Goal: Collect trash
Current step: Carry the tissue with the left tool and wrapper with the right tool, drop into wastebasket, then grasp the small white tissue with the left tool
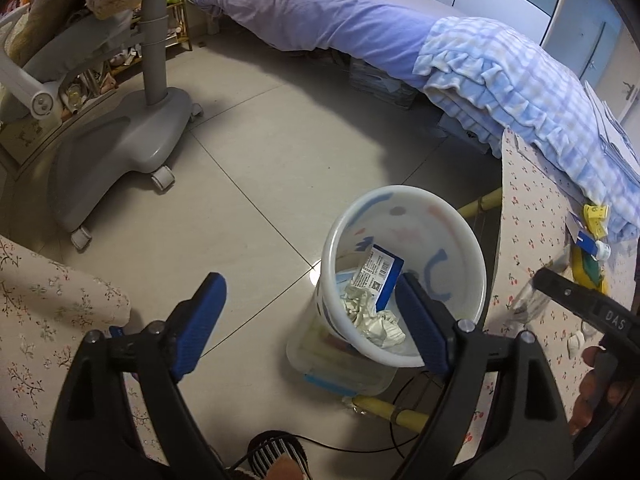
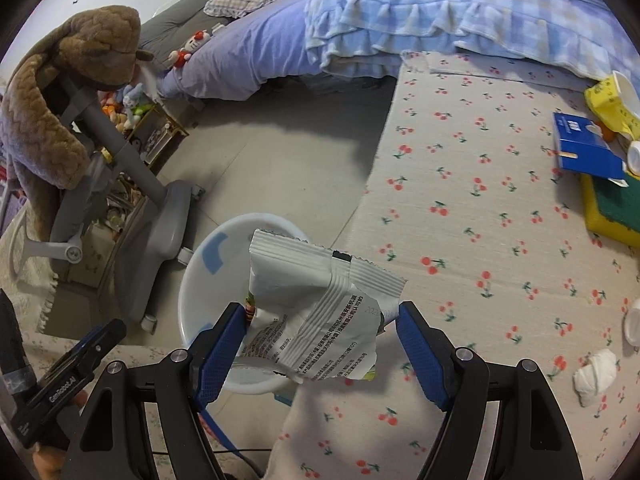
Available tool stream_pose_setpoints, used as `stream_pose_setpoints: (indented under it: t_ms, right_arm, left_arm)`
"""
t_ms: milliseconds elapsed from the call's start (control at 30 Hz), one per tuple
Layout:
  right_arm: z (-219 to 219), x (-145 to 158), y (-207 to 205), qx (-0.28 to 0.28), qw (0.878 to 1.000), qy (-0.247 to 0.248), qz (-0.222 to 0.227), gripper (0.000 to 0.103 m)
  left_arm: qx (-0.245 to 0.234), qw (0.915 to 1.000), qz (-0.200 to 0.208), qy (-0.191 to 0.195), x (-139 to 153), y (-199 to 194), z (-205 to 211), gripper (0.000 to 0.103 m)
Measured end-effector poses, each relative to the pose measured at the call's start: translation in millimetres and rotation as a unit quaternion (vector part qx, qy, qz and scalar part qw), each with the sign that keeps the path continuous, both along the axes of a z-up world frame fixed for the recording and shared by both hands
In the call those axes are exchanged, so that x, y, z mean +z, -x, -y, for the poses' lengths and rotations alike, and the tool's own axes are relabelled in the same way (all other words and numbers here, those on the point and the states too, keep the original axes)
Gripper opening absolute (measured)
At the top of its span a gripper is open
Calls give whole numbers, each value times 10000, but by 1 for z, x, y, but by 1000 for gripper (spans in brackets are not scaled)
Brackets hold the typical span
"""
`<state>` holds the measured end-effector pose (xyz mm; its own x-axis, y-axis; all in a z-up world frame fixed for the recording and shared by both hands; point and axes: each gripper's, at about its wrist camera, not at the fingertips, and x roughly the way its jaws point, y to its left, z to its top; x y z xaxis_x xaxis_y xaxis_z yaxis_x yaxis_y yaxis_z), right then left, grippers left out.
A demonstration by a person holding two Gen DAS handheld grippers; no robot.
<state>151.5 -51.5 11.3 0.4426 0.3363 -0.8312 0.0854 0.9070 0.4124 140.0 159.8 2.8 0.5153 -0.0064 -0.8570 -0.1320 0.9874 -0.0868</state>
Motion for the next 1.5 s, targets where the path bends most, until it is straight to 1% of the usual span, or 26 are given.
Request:
stream_pose_setpoints:
  t_ms: [167,267,367,433,633,933,1067,1300,1500]
  right_arm:
    - [-14,-5,-6,78,9999,-89,92,81]
    - [-20,-6,-9,180,9991,-299,234,85]
    - [-25,-3,-11,277,9990,-205,278,94]
    - [-27,1,-9,334,9989,-134,304,94]
    - [-16,11,3,307,9988,156,336,94]
    - [41,23,36,-69,9979,553,322,94]
    - [78,25,56,-315,9969,669,282,94]
    - [141,23,91,-755,9938,804,157,94]
    - [193,25,121,-1077,9898,924,116,94]
  left_arm:
    - [52,10000,-44,-25,-2,-1,-1,87]
    - [63,10000,-43,-52,-1,0,0,89]
    - [63,9999,-28,-134,0,1,2,93]
    - [68,9998,-4,-196,0,2,3,96]
    - [-28,9998,-7,-173,2,5,11,96]
    - [-331,9994,-16,-91,4,11,37,96]
    - [-504,9987,0,35,5,14,56,96]
    - [-1026,9946,42,130,8,20,111,96]
    - [-1550,9877,-2,193,4,22,167,96]
